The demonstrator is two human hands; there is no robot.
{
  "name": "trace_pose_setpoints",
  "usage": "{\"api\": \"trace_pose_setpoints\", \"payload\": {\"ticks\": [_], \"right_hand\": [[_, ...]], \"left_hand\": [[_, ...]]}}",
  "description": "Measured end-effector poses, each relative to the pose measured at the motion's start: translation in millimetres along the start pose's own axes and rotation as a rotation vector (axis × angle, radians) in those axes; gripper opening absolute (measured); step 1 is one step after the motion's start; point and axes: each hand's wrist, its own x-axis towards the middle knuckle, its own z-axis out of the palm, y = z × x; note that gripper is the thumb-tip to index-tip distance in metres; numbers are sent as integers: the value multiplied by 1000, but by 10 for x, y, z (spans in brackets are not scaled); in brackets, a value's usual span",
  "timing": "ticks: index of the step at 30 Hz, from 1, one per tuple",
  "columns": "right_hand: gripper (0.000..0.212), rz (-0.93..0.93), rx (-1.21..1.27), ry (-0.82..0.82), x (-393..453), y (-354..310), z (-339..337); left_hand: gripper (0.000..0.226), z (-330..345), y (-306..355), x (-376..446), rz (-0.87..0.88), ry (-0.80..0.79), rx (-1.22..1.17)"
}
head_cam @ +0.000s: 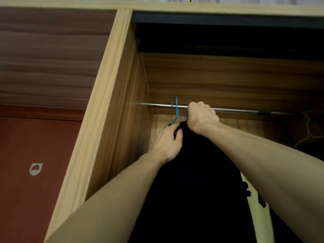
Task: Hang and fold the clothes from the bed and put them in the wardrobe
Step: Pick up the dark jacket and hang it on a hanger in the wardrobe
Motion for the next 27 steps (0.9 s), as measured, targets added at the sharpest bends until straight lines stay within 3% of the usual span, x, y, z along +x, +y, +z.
{"api": "trace_pose_setpoints", "payload": {"ticks": [10,17,27], "right_hand": [[28,-9,33,5,239,154,214],[20,-16,89,39,415,197,224],[28,55,107,-26,479,326,364]], "left_hand": [[58,419,-183,199,-33,-194,-50],[59,476,-168,257,-44,-129,-108],[60,635,-252,336,-82,-147,-93]]}}
